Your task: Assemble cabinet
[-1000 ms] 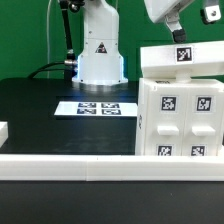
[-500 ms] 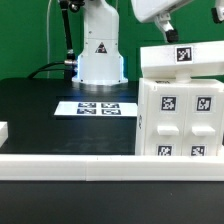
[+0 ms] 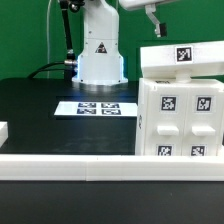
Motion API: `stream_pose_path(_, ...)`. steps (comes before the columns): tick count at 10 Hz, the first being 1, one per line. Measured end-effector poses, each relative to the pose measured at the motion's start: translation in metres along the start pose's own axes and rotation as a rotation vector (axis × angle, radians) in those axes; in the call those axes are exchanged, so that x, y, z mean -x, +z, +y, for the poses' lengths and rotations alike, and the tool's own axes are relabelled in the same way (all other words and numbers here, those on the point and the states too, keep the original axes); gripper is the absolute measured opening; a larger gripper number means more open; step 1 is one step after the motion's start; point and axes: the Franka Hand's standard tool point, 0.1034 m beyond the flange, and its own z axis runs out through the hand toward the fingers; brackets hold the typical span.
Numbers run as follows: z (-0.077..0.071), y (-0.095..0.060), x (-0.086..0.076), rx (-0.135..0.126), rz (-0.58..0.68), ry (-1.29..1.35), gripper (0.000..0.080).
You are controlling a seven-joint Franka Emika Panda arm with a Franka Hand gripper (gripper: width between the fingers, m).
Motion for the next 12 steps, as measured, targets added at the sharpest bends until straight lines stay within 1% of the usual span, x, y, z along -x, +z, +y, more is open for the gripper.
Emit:
stream_pose_path(2, 0.002, 0.0, 0.0, 0.011, -0.001, -0.263, 0.0798)
stream_pose_path(3, 0.004, 0.0, -0.001, 0.035, -0.002, -0.466, 0.0798)
stream_pose_path(4, 0.005, 0.0, -0.001, 0.052, -0.008, -0.625, 0.0798)
stream_pose_path(5, 0.006, 0.001, -0.001, 0.065, -0.018, -0.781, 0.0798)
stream_pose_path(6, 0.008, 0.004, 0.0, 0.071, -0.029, -0.886, 0.0798)
stream_pose_path(7, 0.01, 0.005, 0.0, 0.083, -0.044, -1.05, 0.0798)
stream_pose_path(10, 0.015, 0.012, 0.004, 0.083, -0.08, -1.387, 0.0798)
stream_pose_path(12, 0.018, 0.011, 0.002, 0.092, -0.09, -1.483, 0.0798)
